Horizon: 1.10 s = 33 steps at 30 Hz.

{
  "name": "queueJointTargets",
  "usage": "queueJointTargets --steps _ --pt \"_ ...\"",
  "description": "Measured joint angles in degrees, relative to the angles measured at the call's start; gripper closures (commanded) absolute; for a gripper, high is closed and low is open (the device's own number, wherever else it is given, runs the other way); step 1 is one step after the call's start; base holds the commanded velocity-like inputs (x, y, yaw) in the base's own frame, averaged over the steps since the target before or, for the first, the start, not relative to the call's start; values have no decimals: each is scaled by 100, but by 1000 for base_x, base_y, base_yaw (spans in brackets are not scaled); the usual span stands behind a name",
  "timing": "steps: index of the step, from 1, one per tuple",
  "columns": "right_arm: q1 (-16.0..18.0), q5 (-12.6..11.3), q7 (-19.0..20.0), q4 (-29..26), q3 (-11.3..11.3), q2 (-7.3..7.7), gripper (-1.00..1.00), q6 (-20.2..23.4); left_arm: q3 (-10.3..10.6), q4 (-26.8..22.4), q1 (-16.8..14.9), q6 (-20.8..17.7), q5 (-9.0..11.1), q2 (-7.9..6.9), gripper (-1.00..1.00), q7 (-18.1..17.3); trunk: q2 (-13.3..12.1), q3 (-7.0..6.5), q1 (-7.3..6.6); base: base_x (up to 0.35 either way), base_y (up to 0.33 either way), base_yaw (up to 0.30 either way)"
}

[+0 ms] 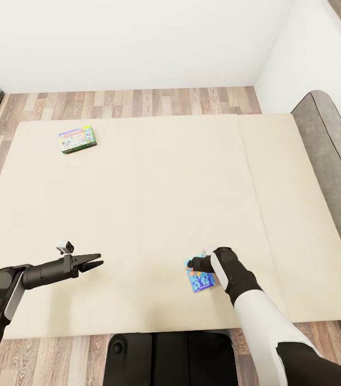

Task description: Put all the toys in the child's room - the three board games (two on the bed and one on the table), the two jigsaw puzzles on the table, and the tennis ball on the table - inside the toy box on the table in the child's room.

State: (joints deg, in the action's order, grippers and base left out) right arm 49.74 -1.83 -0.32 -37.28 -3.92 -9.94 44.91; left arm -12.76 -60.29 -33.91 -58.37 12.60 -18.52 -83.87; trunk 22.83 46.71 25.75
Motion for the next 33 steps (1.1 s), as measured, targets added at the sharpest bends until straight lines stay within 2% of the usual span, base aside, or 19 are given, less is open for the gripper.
queueJointTargets --steps 33 --pt "0 5 -13 0 15 0 -100 -42 0 0 0 0 -8 0 -100 1 0 0 0 0 16 3"
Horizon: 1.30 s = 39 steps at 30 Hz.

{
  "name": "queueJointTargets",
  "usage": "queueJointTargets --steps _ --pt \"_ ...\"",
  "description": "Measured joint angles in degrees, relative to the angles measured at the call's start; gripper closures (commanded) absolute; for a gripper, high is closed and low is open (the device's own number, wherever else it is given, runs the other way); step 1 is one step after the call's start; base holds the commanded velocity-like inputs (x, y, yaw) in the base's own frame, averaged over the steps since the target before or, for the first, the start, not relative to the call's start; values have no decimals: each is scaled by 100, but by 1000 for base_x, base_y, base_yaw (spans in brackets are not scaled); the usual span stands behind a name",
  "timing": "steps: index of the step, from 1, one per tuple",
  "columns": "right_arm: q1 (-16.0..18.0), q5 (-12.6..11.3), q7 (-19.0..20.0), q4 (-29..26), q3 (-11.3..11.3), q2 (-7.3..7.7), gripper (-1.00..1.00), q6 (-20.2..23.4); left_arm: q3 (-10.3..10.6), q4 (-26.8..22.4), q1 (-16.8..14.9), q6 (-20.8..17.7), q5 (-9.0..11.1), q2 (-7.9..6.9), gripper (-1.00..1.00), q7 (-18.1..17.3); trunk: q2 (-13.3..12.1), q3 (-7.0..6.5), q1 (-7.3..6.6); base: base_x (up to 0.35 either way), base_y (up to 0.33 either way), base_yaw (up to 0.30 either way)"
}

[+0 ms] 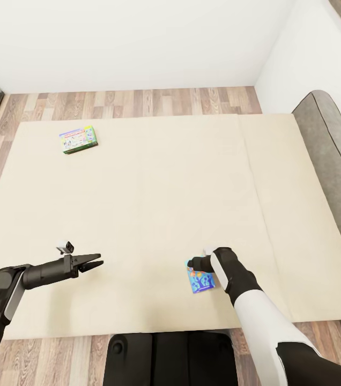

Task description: Put all the toys in the child's room - the three board games (two on the bed and one on the table), the two jigsaw puzzles on the table, and the tennis ball on the table - inside the toy box on the table in the child's room.

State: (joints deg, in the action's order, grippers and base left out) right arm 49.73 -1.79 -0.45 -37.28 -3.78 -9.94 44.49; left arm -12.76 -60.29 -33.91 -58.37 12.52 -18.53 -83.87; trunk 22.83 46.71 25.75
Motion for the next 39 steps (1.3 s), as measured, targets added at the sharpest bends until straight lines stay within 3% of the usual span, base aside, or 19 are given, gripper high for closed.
queueJointTargets --steps 39 --pt "0 4 -3 0 1 0 -100 -18 -4 0 0 0 0 0 -100 0 0 0 0 0 11 10"
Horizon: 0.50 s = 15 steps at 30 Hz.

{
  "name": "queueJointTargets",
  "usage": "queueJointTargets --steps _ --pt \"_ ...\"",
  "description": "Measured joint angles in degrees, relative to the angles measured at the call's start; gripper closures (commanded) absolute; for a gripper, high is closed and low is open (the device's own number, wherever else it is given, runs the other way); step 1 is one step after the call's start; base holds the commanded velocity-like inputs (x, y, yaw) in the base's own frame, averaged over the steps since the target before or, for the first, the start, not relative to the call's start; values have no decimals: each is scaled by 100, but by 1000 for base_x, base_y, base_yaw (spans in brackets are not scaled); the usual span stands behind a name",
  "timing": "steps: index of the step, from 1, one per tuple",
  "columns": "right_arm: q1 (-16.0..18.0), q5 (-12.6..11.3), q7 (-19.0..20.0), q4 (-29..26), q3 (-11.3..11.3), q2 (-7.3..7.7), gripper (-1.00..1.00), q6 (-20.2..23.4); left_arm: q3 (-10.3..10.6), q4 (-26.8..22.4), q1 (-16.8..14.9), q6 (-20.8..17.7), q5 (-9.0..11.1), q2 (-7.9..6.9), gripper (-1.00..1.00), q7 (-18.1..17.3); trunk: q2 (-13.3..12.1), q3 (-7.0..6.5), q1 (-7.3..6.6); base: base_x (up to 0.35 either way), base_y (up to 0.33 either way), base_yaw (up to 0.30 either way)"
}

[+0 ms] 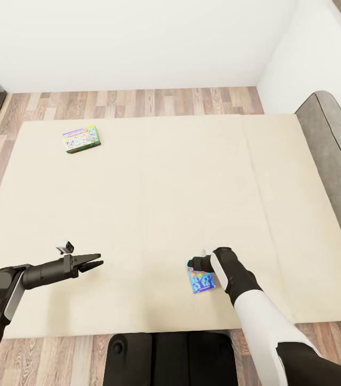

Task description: Put all the toys in the child's room - the three board games (two on the bed and one on the table), the two jigsaw puzzles on the table, and the tennis ball on the table - inside the toy box on the table in the child's room.

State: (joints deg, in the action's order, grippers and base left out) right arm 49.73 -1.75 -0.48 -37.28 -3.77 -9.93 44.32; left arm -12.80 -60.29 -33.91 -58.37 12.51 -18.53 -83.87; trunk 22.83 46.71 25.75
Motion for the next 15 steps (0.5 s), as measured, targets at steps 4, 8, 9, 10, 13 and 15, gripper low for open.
queueJointTargets --steps 4,8,9,10,13,15 --pt "0 -1 0 0 0 0 -100 0 0 0 0 0 0 0 -100 0 0 0 0 0 0 0" --pt "0 -1 0 0 0 0 -100 0 -3 0 0 -3 0 0 -100 0 0 0 0 0 1 12" --pt "0 1 0 0 0 0 -100 0 -2 0 0 -5 0 0 -100 0 0 0 0 0 14 40" --pt "0 -1 0 0 0 0 -100 -1 -3 0 0 -6 0 0 -100 0 0 0 0 0 26 48" --pt "0 0 0 1 0 0 -100 -1 -4 -1 1 -8 0 0 -100 -1 0 0 0 0 22 90" --pt "1 -2 0 1 0 0 -100 -6 -4 -1 1 -3 1 0 -100 0 0 0 0 0 6 140"
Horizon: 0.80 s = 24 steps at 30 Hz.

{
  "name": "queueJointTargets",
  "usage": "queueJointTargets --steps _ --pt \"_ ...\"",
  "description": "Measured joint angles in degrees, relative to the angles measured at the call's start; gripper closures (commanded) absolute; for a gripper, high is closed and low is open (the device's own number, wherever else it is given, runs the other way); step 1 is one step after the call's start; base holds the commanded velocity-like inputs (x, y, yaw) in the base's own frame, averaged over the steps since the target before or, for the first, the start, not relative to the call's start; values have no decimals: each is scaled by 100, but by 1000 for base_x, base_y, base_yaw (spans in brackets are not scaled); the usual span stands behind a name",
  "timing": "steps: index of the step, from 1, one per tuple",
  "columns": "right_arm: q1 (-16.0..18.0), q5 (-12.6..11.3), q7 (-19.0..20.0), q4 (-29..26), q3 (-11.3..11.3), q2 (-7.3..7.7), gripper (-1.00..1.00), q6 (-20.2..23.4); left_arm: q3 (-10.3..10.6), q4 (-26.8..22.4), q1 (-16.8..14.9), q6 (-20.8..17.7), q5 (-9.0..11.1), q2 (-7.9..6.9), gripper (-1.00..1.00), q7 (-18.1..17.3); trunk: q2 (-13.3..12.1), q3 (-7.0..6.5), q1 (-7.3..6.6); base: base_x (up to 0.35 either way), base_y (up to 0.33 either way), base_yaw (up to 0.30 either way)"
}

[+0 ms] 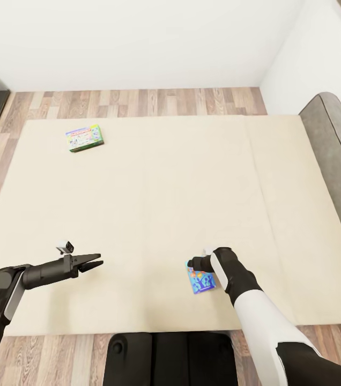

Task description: Put all the toys in the child's room - the three board games (two on the bed and one on the table), the two jigsaw puzzles on the table, and the tennis ball on the table - inside the toy box on the table in the child's room.

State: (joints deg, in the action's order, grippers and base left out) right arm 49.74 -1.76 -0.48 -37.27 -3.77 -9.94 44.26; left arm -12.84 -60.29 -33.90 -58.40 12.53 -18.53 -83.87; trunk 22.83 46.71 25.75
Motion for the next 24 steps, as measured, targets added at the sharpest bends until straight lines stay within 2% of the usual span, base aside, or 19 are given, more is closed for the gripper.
queueJointTargets --steps 24 --pt "-1 -8 0 -1 0 0 -100 -4 0 0 -1 -4 -2 0 -100 -3 0 0 0 0 17 14"
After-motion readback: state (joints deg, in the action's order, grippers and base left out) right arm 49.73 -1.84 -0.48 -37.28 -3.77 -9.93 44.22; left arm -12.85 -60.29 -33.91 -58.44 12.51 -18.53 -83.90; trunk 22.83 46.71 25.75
